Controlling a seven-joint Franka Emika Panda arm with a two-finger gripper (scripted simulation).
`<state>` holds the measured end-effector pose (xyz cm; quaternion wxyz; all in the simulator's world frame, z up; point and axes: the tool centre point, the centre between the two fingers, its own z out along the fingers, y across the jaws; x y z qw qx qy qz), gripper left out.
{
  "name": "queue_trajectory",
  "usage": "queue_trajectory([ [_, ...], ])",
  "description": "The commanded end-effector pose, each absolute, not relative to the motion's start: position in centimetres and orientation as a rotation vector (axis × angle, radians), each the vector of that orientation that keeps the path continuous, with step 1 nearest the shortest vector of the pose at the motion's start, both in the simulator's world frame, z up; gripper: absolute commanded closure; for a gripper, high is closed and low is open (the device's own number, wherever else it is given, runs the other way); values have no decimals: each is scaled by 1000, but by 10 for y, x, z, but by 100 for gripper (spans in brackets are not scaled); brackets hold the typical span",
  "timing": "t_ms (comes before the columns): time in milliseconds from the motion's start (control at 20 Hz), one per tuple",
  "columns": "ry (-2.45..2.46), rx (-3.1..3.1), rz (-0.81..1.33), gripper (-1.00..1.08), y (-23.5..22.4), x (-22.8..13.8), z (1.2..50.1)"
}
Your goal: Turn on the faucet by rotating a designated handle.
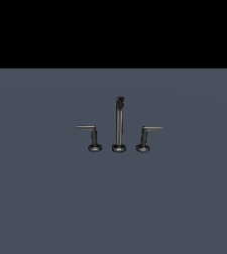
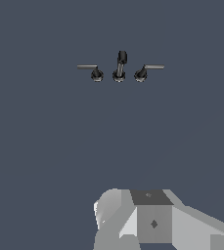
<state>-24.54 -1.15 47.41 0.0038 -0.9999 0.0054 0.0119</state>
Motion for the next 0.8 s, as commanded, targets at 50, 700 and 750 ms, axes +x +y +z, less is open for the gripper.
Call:
queue_trajectory([
  [50, 22, -3134, 36, 108, -12, -245, 474],
  [700, 257, -3111, 34, 108, -19, -201, 457],
  [750, 290, -3107, 34, 108, -21, -195, 454],
])
